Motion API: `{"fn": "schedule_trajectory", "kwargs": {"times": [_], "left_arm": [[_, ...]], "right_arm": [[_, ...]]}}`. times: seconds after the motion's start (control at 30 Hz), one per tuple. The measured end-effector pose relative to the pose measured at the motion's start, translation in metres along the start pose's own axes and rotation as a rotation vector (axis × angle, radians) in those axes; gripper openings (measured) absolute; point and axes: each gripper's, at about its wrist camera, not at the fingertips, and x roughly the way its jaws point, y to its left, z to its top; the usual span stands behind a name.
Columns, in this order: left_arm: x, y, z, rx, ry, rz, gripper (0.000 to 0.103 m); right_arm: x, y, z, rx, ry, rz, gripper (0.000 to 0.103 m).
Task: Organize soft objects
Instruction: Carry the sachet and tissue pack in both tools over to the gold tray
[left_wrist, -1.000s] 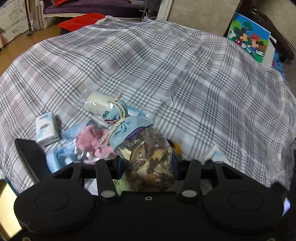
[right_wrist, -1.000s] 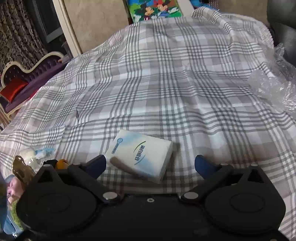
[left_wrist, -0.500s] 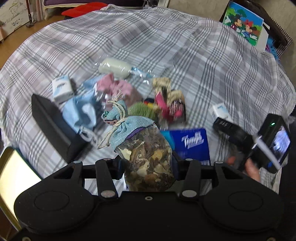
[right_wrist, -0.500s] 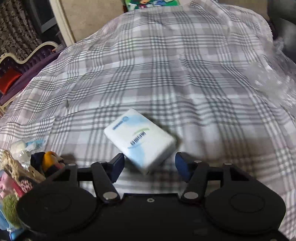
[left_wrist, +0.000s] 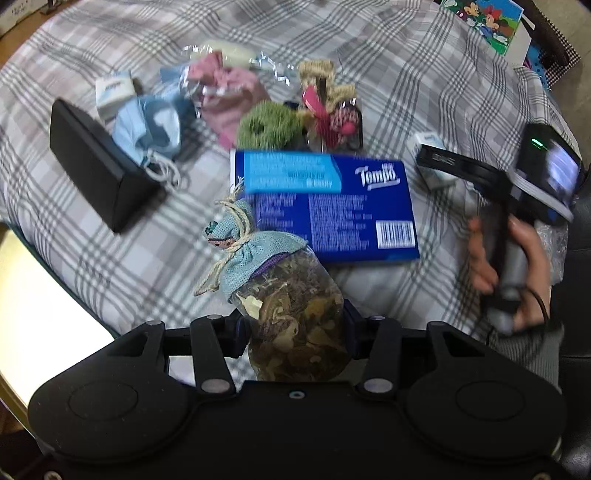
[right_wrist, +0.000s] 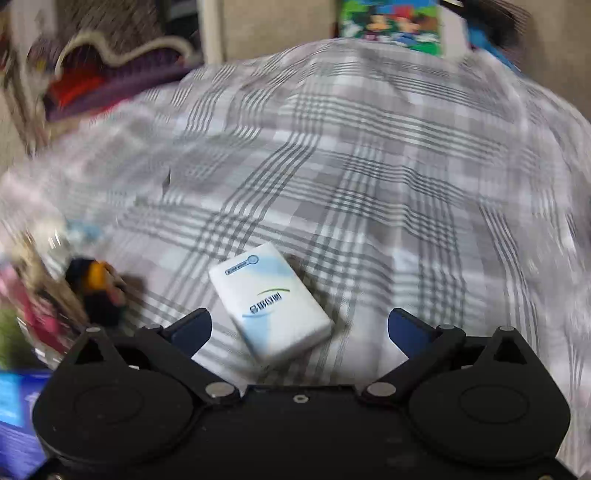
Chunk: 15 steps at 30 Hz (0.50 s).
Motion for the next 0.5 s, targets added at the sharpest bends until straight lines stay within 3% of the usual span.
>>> {"fn": "schedule_trajectory", "kwargs": {"times": [0.03, 0.13, 0.17, 0.5], "left_arm": [[0.0, 0.002, -0.004, -0.006, 0.003, -0.001, 0.048], [-0.002, 0.008, -0.012, -0.031, 0.009, 0.002, 0.048], [-0.002, 0.01, -0.015, -0.038, 0.009, 0.005, 0.048], [-0.018, 0.04, -0.041, -0.114, -0.023, 0.045, 0.048]], "right_arm": [[0.006, 0.003, 0.001, -0.028, 0.008, -0.022, 0.099], [0.012, 0.006, -0.003, -0.067, 0.002, 0.006, 0.072], [0.009, 0.002, -0.002, -0.055, 0.012, 0.036, 0.058], [-0.059, -0.024, -0.035, 0.023, 0.145, -0.003, 0.058]]}}
